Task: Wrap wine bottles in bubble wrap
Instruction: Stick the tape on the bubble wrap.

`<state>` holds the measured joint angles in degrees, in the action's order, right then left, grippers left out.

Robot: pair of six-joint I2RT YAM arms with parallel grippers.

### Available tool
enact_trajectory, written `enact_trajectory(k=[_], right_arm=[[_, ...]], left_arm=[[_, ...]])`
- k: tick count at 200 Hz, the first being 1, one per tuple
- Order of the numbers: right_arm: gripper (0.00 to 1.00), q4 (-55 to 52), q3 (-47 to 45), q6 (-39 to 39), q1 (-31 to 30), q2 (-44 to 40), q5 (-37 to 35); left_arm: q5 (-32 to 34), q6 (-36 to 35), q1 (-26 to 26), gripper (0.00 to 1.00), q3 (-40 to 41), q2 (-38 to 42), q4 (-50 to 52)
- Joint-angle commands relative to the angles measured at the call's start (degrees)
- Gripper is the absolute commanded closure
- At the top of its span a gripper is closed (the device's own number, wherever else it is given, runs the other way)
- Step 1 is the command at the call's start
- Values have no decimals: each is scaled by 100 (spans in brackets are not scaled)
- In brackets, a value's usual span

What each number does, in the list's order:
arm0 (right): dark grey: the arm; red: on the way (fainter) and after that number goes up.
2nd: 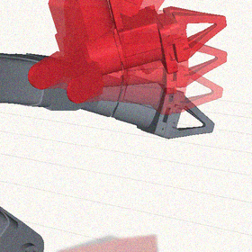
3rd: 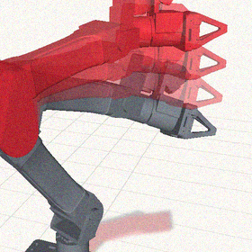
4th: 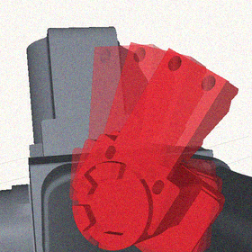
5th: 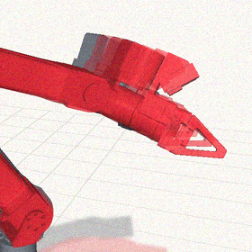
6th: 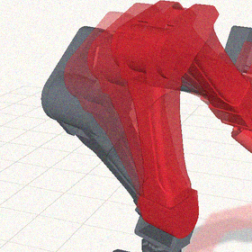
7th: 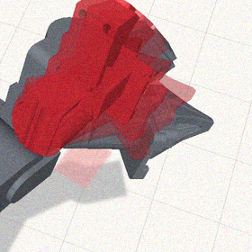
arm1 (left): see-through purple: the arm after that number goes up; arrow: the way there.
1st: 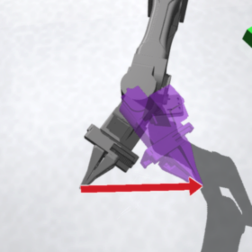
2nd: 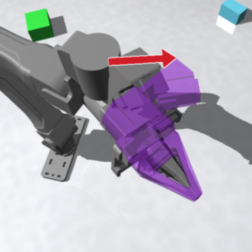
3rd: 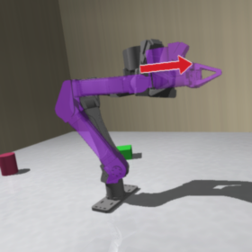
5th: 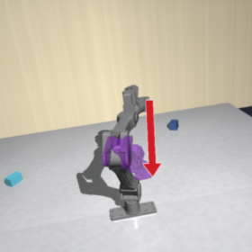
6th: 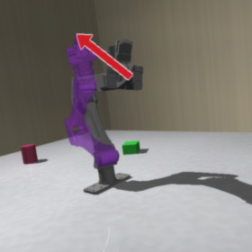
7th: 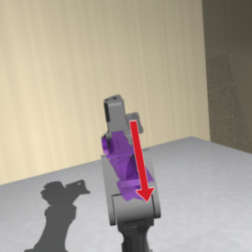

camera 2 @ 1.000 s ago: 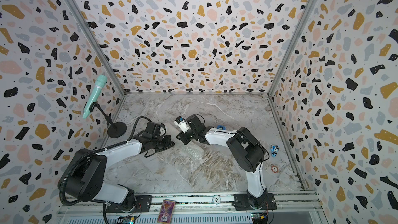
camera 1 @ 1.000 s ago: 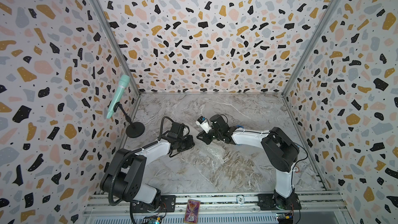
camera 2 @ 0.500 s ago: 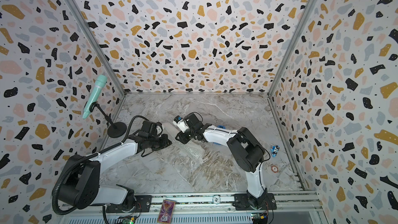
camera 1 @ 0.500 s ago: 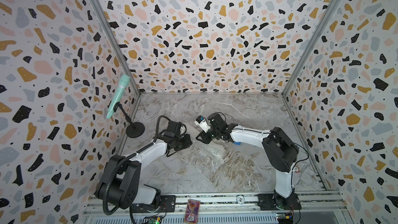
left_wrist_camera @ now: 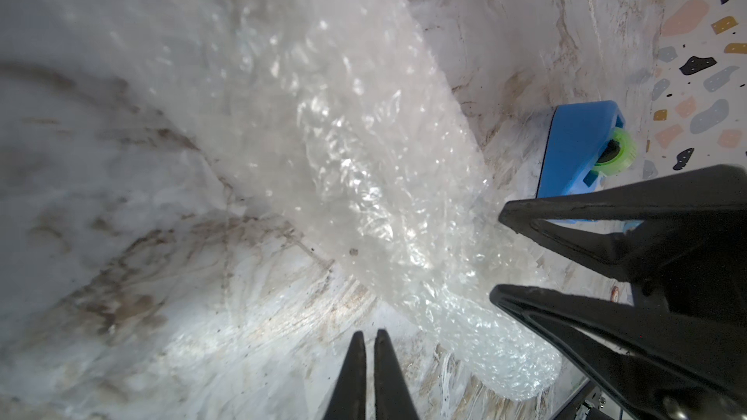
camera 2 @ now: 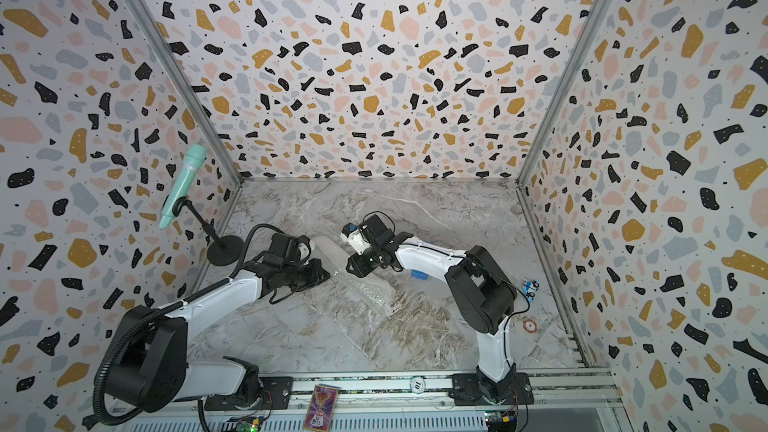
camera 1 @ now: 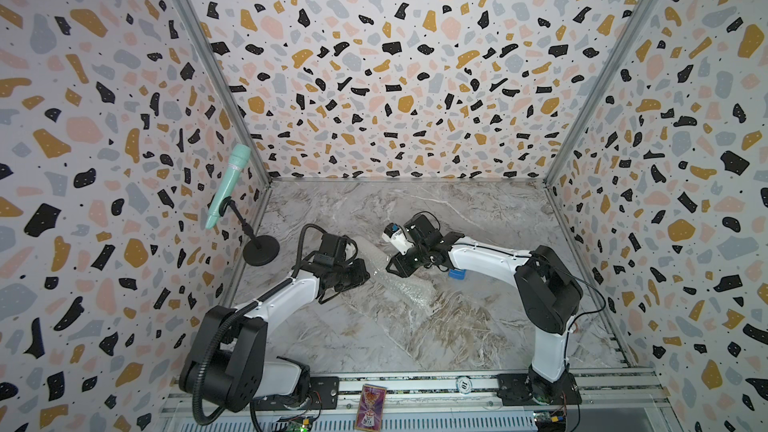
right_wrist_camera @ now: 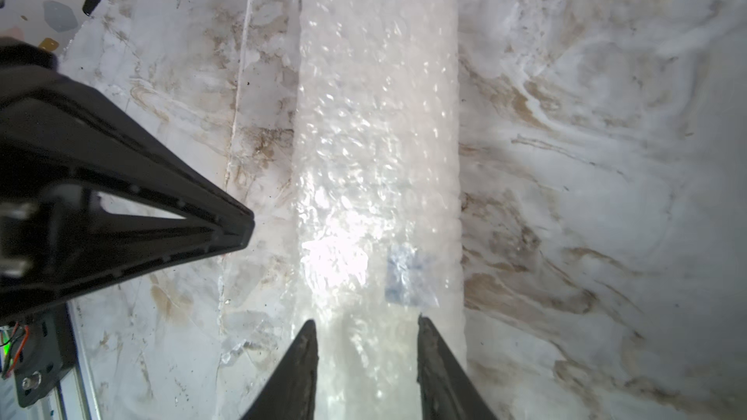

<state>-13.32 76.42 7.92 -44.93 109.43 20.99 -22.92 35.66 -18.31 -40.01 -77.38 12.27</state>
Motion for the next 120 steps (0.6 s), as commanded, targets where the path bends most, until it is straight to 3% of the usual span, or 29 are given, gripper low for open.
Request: enact_trajectory(k=[1, 54, 120], right_arm=[[58, -363, 275, 40, 45, -128, 21], [58, -395, 325, 15, 80, -225, 54], [58, -395, 86, 355, 808, -650, 209]], left_arm=[[-334, 190, 23, 93, 36, 192, -318], [-591, 792, 20, 95, 300, 71, -1403], [-295, 522, 21, 96, 323, -704, -1605]])
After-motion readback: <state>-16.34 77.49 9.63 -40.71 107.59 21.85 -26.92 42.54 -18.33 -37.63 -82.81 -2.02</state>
